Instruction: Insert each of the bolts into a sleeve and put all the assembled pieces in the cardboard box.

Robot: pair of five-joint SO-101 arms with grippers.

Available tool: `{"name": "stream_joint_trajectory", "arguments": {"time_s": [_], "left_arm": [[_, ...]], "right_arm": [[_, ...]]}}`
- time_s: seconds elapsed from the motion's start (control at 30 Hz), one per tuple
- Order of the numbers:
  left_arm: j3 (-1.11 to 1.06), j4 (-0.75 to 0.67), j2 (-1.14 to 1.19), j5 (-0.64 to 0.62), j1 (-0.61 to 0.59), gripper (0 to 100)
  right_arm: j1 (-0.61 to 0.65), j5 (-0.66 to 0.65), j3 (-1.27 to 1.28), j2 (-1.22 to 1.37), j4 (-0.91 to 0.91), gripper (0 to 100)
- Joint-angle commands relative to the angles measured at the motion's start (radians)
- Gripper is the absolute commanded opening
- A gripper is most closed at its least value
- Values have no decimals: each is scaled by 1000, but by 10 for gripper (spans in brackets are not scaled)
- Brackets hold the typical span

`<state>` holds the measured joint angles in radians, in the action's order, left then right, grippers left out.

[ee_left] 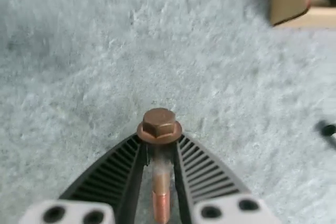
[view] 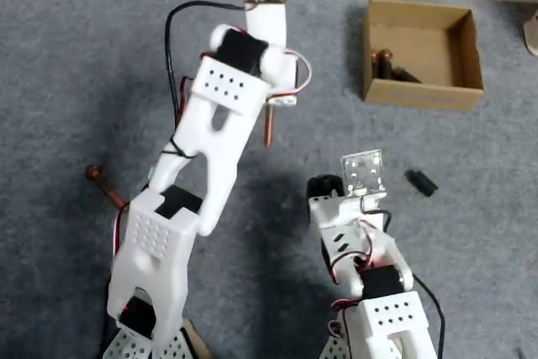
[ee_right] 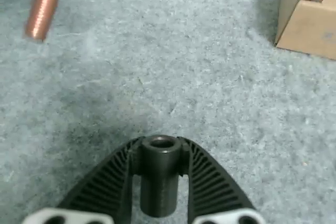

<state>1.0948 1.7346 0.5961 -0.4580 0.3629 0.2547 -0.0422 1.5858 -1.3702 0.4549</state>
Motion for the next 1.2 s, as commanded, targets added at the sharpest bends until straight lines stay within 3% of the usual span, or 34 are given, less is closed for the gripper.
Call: {"name": "stream_joint_trajectory", "arguments": {"time_s": [0.0,0.2,0.5,0.67,1.0,1.17], "left_arm": [[200,18,-36,3,-10,5],[424,21,-25,-81,-8,5],[400,28,-33,-144,68,5],[183,31,-104,-144,90,5],[-349,18,-516,-68,82,5],[-584,-126,-657,-61,64,5]], "right_arm": [[7,9,-5,-16,-27,5],[2,91,-13,-18,-24,5],[1,92,-18,-18,53,5],[-1,92,-71,-18,130,5],[2,92,-76,-18,130,5],[15,92,-76,-27,130,5]]}}
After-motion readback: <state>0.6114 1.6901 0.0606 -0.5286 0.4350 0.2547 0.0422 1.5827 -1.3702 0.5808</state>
